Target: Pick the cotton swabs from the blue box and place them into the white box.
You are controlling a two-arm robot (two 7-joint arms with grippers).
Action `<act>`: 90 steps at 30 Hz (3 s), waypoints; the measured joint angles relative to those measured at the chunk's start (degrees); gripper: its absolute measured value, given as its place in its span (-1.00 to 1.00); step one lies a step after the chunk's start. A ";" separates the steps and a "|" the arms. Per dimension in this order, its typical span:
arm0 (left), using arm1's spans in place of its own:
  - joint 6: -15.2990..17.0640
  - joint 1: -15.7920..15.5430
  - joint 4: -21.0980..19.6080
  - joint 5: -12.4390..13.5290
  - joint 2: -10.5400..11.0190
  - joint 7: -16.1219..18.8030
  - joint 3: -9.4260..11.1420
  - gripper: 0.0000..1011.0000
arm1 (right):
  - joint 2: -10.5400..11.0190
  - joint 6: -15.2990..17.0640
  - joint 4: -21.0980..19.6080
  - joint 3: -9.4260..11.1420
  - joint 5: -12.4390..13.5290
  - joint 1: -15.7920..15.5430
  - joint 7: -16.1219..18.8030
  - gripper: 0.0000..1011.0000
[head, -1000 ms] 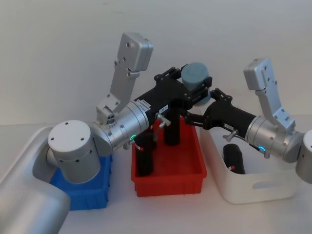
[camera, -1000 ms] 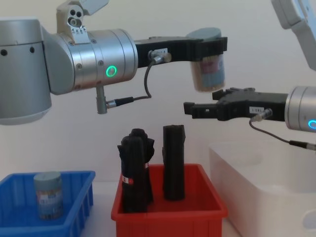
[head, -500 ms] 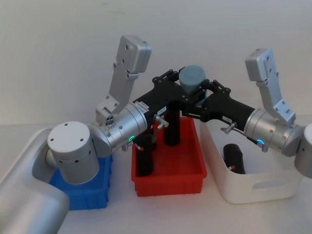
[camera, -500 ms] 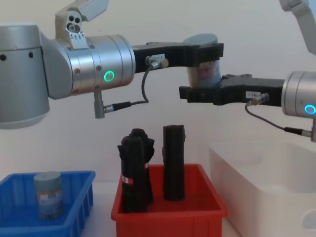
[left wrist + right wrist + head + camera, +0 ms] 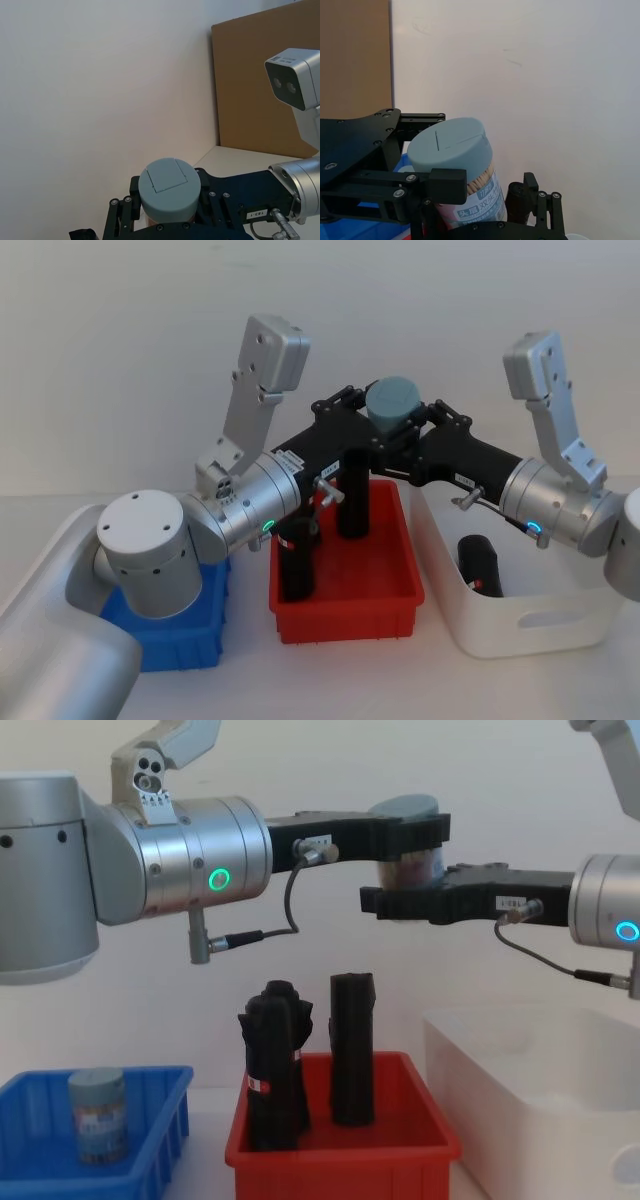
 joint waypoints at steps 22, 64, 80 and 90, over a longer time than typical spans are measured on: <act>-0.21 -0.10 0.24 0.00 0.03 -0.02 -0.01 0.32 | 0.12 0.69 -0.43 -0.11 0.28 0.02 -0.16 0.41; -0.20 -0.09 0.30 0.00 0.03 -0.01 -0.01 0.99 | 1.28 -1.67 2.45 3.22 6.76 -2.35 -21.09 0.40; -0.19 -0.10 0.30 0.01 0.03 -0.01 -0.01 0.99 | -0.08 4.27 7.65 3.55 9.73 -0.71 -28.09 0.66; -0.19 -0.09 0.30 0.02 0.04 -0.02 -0.01 0.99 | -0.90 7.43 10.91 3.34 10.28 0.82 -29.19 0.98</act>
